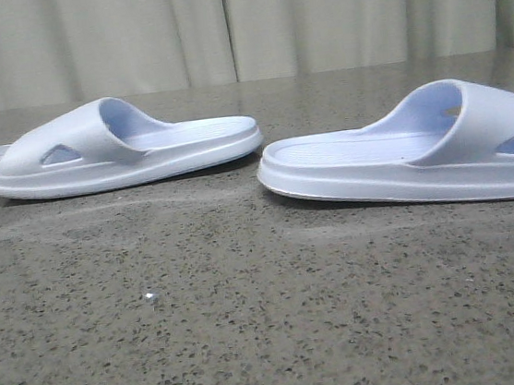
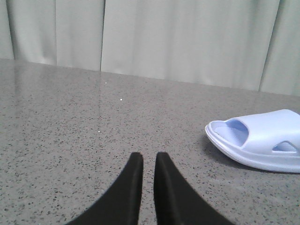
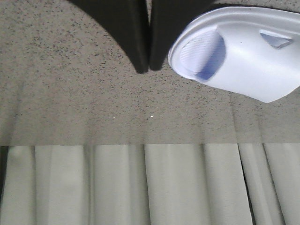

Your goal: Insert blue slippers together front up

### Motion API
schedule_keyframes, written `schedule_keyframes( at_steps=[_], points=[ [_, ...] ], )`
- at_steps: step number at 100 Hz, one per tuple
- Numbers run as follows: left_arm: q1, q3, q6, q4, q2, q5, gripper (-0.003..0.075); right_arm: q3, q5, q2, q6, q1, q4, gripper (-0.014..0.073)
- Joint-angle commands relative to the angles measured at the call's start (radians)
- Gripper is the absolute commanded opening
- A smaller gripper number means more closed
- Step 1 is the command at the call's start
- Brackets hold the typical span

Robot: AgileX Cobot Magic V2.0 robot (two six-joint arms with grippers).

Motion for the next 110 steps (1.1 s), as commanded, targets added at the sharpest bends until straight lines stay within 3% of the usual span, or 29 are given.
schedule_keyframes(
  at_steps=[1,83,97,110],
  points=[
    [-0.003,0.009,-0.007,-0.002,-0.028,-0.097,0.0015,0.022,-0.085,-0.022,0.0,-0.005,-0.009,-0.0078],
    [-0.003,0.009,-0.007,-0.008,-0.028,-0.124,0.0015,0.022,-0.136,-0.022,0.0,-0.005,-0.006,-0.0078],
    [-0.003,0.009,-0.007,-0.16,-0.028,-0.141,0.0015,0.022,-0.147,-0.022,0.0,-0.005,0.086,-0.0078],
    [-0.003,0.009,-0.007,-0.394,-0.028,-0.136,0.0015,0.022,-0.141,-0.022,0.0,-0.005,0.295,-0.0078]
  ],
)
